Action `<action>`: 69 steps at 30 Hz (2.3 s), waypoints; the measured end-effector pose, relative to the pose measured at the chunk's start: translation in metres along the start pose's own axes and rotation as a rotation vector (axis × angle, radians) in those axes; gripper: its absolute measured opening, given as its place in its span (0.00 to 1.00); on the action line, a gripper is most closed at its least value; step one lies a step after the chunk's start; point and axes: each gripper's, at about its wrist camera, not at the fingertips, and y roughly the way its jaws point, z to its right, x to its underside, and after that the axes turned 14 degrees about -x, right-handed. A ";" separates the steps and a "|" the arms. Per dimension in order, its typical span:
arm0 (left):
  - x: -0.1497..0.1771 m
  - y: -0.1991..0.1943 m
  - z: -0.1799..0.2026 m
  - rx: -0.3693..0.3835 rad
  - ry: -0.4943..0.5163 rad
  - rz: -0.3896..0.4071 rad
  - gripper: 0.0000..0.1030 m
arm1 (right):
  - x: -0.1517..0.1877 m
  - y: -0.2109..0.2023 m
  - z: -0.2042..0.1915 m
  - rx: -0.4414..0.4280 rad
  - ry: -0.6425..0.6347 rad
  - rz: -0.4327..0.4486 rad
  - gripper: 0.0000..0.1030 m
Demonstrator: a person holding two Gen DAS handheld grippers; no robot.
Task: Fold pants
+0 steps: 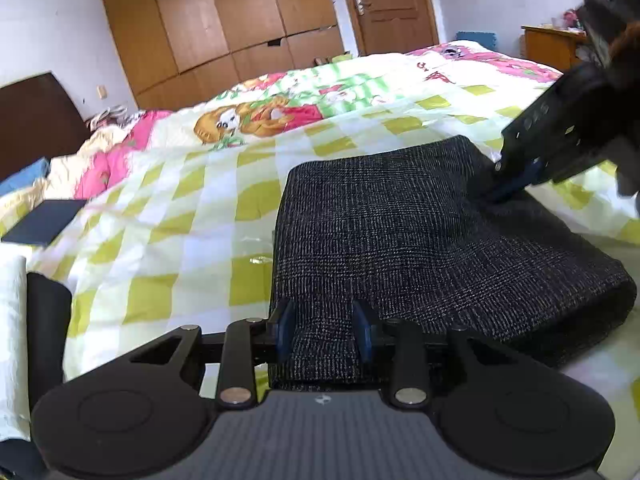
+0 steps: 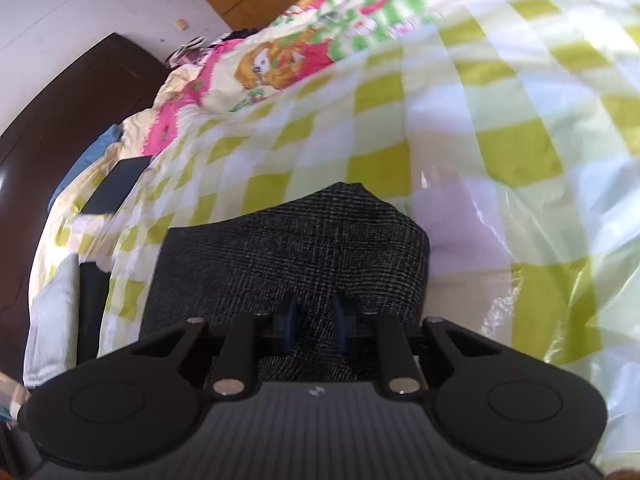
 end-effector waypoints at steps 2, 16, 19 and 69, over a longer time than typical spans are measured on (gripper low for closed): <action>-0.004 -0.002 0.000 -0.001 0.005 -0.019 0.45 | -0.003 -0.002 -0.001 -0.011 0.017 0.021 0.19; -0.008 -0.004 0.016 -0.046 0.035 -0.029 0.46 | -0.035 0.034 0.019 -0.024 0.070 -0.004 0.08; -0.014 -0.001 0.015 -0.044 0.009 -0.057 0.46 | -0.042 0.033 0.016 -0.009 0.063 -0.016 0.06; -0.005 -0.030 0.039 0.029 -0.014 -0.085 0.50 | 0.053 -0.064 -0.022 0.128 -0.063 -0.011 0.37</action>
